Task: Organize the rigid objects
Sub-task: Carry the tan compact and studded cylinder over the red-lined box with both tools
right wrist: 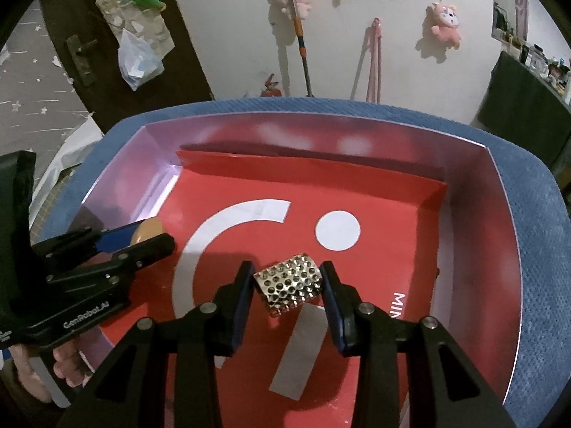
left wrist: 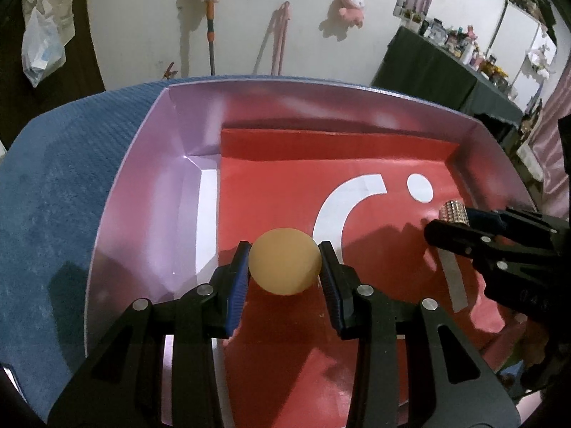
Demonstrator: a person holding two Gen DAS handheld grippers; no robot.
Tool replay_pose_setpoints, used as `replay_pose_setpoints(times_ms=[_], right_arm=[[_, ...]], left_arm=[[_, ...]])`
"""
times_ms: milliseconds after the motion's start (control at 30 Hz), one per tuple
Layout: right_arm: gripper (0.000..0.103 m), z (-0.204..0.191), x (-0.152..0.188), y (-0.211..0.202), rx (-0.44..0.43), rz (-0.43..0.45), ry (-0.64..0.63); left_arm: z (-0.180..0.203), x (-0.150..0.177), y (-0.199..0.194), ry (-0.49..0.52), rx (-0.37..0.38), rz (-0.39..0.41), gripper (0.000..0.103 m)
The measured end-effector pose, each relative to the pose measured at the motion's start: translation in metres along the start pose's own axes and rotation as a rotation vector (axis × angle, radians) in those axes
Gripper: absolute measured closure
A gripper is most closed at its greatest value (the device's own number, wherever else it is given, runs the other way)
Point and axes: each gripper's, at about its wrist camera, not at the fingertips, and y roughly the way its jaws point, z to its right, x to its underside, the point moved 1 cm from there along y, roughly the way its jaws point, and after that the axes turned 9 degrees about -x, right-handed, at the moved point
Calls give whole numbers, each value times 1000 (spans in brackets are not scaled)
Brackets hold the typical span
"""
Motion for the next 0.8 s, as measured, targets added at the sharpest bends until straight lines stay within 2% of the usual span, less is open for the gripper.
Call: replay_pose_setpoints(times_ms=[67, 333, 800], right_arm=[[63, 3, 1, 3, -4, -12, 14], [63, 9, 1, 9, -5, -51, 30], [63, 5, 0, 13, -5, -49, 35]], left_arm=[[1, 1, 6, 7, -7, -31, 67], [6, 1, 7, 17, -25, -31, 67], [10, 1, 6, 14, -20, -33, 66]])
